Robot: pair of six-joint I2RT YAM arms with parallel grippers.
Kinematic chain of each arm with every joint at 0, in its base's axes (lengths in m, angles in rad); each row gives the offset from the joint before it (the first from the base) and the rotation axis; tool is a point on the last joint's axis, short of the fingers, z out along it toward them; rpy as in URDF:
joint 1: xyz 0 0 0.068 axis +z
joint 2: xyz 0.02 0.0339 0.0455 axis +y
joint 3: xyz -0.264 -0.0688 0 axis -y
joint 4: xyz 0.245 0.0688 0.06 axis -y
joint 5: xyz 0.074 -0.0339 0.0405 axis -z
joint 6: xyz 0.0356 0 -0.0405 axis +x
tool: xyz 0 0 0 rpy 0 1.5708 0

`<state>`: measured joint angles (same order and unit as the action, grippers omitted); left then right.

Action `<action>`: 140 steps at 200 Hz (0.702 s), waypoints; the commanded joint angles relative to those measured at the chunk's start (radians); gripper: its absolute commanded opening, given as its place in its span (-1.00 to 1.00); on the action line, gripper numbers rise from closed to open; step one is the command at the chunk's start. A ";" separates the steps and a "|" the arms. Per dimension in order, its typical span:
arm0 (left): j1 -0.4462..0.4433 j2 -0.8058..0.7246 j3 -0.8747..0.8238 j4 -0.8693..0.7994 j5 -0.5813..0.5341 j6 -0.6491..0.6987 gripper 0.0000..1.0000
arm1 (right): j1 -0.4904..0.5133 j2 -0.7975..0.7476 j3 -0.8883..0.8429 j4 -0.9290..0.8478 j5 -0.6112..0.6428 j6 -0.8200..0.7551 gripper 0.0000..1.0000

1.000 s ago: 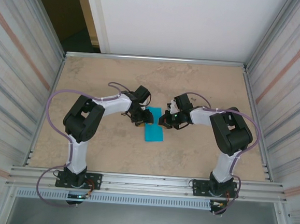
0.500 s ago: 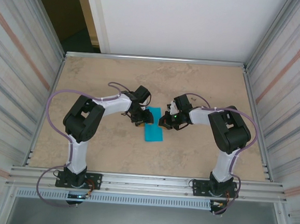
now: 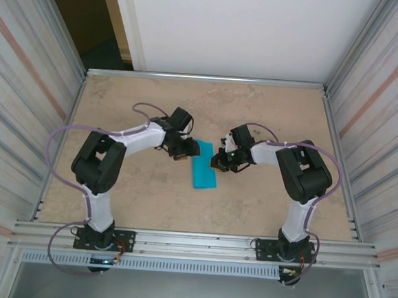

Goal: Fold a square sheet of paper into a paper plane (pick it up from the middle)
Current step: First fold the square sheet of paper in half at the center of the table.

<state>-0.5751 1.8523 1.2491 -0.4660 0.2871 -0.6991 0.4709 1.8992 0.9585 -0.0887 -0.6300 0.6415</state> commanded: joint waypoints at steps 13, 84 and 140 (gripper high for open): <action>-0.022 -0.088 -0.081 0.202 0.117 -0.026 -0.27 | 0.000 0.105 -0.053 -0.160 0.187 -0.026 -1.00; -0.080 0.064 -0.056 0.209 0.192 -0.054 -0.96 | 0.001 0.137 -0.030 -0.189 0.205 -0.012 -1.00; -0.063 0.123 -0.082 0.201 0.228 -0.019 -1.00 | 0.000 0.146 -0.017 -0.219 0.229 -0.013 -1.00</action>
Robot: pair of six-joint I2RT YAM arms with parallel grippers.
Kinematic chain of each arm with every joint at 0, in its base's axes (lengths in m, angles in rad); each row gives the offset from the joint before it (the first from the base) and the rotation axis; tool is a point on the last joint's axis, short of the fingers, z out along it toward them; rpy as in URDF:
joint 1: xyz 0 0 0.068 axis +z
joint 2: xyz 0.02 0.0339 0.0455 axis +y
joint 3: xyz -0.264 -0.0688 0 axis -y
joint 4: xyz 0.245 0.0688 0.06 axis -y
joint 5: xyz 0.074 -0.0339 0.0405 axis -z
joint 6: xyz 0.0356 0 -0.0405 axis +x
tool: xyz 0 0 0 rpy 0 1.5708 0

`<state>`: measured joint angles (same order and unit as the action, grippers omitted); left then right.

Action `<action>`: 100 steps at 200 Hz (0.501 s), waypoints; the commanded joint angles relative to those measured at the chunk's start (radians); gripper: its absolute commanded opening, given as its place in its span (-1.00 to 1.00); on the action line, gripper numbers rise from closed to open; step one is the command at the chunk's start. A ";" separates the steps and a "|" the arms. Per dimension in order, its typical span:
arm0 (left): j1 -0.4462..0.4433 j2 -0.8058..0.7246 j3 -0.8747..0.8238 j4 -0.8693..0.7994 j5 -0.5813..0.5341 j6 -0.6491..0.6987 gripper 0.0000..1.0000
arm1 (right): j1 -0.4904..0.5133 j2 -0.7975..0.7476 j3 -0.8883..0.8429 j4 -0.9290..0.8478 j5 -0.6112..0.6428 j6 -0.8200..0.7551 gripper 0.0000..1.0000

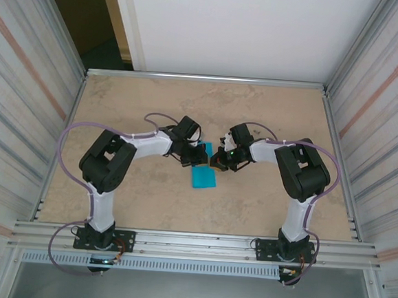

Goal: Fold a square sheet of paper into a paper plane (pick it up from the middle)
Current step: First fold the square sheet of paper in half at the center of the table.

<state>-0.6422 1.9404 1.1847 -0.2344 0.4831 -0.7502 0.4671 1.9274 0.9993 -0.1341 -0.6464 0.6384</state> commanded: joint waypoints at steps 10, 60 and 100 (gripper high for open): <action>0.004 0.037 -0.024 -0.039 0.024 0.041 -1.00 | 0.004 0.120 -0.056 -0.175 0.248 -0.008 -1.00; 0.060 0.014 -0.088 -0.078 -0.021 0.116 -1.00 | 0.004 0.137 -0.049 -0.211 0.282 -0.009 -1.00; 0.165 -0.031 -0.198 -0.045 0.009 0.174 -1.00 | 0.004 0.150 -0.042 -0.243 0.328 -0.011 -1.00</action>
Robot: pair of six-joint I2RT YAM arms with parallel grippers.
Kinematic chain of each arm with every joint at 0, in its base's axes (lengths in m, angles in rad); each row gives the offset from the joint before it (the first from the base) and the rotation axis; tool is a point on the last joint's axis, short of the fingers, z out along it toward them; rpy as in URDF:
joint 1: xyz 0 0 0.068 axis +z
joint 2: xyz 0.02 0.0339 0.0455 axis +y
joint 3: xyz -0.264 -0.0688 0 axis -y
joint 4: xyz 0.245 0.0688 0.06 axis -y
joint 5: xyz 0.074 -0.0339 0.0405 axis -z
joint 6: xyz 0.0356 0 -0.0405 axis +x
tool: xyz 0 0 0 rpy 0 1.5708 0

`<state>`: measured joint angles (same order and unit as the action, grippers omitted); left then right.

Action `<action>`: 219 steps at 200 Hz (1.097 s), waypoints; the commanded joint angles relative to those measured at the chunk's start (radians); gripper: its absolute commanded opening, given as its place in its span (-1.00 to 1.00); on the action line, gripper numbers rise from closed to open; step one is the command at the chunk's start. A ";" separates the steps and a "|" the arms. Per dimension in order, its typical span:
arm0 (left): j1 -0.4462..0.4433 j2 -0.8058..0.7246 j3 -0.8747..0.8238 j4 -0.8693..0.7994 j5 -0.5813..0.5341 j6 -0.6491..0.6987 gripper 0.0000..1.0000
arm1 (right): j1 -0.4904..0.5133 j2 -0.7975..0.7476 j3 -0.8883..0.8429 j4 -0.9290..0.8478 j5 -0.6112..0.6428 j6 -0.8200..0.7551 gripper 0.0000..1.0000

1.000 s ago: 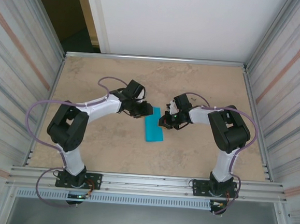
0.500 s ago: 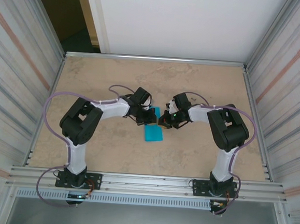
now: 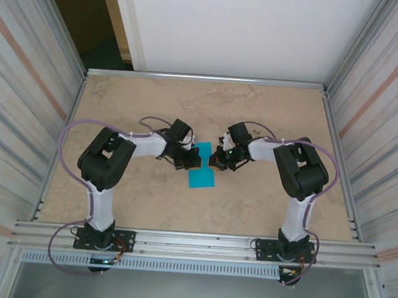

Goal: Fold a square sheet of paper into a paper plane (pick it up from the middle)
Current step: First fold the square sheet of paper in half at the center of the table.

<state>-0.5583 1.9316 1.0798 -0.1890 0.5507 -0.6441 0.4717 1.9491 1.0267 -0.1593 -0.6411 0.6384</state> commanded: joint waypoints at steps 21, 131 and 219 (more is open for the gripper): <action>0.145 -0.081 -0.125 -0.065 -0.016 0.057 -1.00 | -0.001 0.129 -0.070 -0.231 0.335 -0.011 -1.00; 0.043 0.010 -0.009 0.117 0.081 -0.018 -1.00 | 0.001 0.132 -0.050 -0.278 0.354 -0.023 -1.00; 0.227 0.038 0.029 0.024 -0.036 0.064 -1.00 | 0.004 0.148 -0.037 -0.330 0.458 -0.060 -1.00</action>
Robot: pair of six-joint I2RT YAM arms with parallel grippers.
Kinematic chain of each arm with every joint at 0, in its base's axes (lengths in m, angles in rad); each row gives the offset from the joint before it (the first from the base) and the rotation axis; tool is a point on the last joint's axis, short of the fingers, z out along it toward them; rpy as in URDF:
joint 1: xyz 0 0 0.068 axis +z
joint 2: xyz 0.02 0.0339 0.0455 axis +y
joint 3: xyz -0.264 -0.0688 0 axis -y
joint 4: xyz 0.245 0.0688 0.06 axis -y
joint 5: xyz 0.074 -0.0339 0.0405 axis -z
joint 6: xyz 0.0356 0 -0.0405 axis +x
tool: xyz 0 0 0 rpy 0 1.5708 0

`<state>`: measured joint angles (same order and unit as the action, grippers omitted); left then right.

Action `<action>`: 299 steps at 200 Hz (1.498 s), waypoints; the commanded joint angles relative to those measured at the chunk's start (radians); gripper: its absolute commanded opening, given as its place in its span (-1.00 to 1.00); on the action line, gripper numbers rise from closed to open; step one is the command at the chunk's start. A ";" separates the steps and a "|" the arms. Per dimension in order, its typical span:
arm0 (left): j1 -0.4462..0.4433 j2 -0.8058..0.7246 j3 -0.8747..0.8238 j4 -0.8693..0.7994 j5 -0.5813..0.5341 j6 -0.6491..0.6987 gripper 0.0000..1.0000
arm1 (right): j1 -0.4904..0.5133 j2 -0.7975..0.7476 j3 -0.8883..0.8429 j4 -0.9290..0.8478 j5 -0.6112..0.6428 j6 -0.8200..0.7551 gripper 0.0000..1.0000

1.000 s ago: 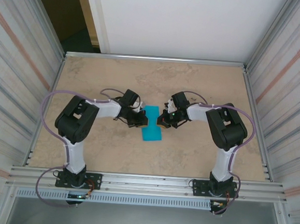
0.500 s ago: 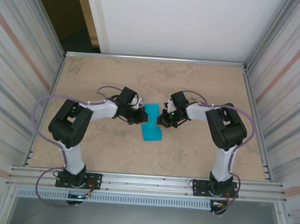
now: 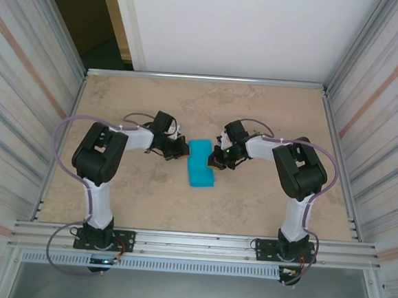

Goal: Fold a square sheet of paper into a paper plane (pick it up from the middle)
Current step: First fold the square sheet of paper in half at the center of the table.

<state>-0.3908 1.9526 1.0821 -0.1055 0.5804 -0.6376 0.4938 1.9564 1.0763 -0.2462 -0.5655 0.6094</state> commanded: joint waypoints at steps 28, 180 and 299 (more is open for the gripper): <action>0.036 -0.065 0.045 -0.038 0.018 0.077 -1.00 | -0.017 0.132 -0.086 -0.239 0.379 -0.027 -1.00; 0.030 0.125 0.096 0.066 -0.085 0.066 -1.00 | -0.037 0.136 -0.114 -0.204 0.366 -0.024 -1.00; -0.043 -0.152 -0.001 0.072 -0.082 -0.070 -1.00 | -0.042 0.139 -0.116 -0.192 0.330 -0.002 -1.00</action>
<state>-0.3420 1.9079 1.1931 -0.0460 0.5026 -0.6231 0.4896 1.9556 1.0683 -0.2329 -0.5762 0.6086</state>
